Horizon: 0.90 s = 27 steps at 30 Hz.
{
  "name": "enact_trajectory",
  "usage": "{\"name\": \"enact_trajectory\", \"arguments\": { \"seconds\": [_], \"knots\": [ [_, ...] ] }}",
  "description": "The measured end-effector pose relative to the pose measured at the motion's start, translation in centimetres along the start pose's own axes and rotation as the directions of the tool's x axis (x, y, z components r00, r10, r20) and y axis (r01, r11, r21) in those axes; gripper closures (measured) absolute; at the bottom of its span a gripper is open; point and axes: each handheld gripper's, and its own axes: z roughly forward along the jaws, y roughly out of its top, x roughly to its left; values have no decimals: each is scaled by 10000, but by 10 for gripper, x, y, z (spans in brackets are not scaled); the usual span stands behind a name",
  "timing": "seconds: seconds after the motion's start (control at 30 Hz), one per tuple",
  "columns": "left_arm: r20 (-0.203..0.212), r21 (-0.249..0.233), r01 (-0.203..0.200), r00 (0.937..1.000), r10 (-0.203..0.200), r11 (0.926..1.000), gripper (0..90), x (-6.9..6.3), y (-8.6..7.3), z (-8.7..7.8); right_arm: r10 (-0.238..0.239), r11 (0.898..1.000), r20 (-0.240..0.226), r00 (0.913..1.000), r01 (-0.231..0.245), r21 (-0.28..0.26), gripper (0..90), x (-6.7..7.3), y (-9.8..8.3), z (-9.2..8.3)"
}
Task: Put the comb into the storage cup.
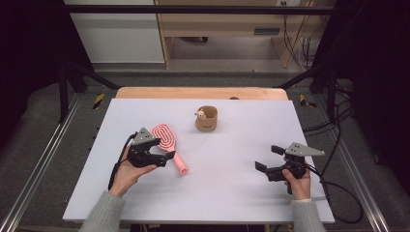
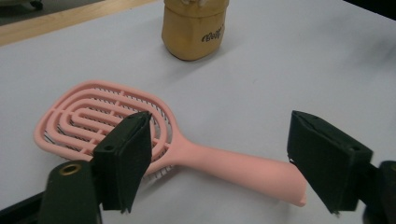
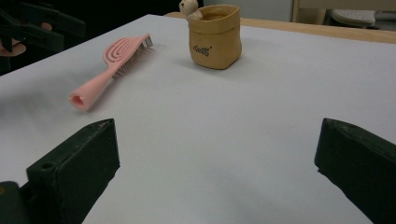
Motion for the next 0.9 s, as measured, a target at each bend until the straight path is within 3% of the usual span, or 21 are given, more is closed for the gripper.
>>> {"name": "enact_trajectory", "arguments": {
  "seconds": [0.57,0.9],
  "knots": [
    [-39,125,376,9993,-375,9992,556,-2,-3,10,-8,10000,-2,10000,8,29,3,0,0,1],
    [-159,265,364,9992,-360,9990,686,-7,-2,16,-18,10000,8,10000,17,24,3,0,0,1]
  ]
}}
